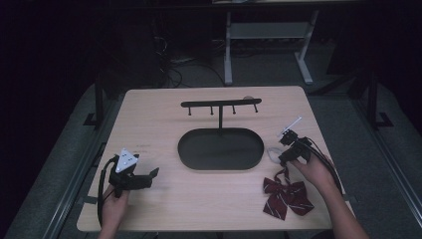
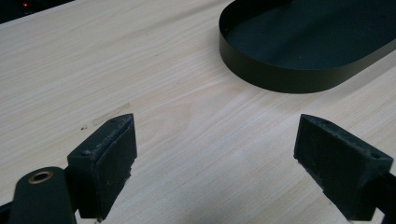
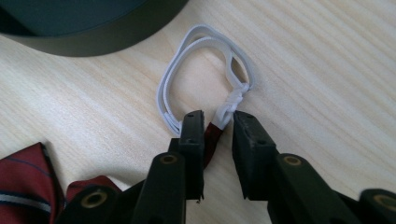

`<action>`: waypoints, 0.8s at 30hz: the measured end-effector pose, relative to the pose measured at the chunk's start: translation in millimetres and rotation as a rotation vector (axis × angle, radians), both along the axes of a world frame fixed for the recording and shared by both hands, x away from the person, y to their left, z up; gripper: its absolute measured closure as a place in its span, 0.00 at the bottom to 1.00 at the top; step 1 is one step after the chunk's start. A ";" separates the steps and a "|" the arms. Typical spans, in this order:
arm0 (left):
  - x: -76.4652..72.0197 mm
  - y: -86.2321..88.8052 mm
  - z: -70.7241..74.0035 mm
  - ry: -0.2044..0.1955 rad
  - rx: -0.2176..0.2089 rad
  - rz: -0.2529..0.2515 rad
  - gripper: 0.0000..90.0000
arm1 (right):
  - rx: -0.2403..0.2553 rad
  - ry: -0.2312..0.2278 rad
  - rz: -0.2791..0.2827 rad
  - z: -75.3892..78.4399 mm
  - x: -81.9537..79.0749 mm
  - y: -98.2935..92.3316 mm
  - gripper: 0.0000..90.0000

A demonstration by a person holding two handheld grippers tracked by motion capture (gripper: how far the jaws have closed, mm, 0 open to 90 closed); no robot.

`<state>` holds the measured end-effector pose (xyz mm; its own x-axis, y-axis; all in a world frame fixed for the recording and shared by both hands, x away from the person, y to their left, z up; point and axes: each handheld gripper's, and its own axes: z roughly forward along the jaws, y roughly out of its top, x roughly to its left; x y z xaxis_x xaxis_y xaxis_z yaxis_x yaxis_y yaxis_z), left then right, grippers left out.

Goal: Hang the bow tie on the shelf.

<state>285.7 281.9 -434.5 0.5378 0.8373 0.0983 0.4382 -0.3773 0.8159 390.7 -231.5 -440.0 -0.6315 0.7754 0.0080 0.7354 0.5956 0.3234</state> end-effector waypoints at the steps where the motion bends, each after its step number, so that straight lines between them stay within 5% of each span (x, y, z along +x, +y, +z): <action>1: -0.1 -0.1 0.0 0.000 -0.001 0.000 0.15 | -0.007 -0.002 0.002 -0.7 -0.4 1.2 0.83; 12: -0.2 -0.4 -0.3 -0.001 -0.001 0.000 0.15 | -0.053 -0.016 0.028 -1.8 -2.5 5.1 0.96; 24: -0.4 -0.5 -1.1 0.003 0.000 0.005 0.15 | 0.053 -0.059 0.057 32.7 -18.7 0.7 0.97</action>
<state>285.3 281.4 -435.6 0.5342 0.8397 0.0974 0.4421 -0.3757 0.8145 371.9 -230.8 -407.3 -0.6753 0.7375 0.0093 0.6794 0.6171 0.3970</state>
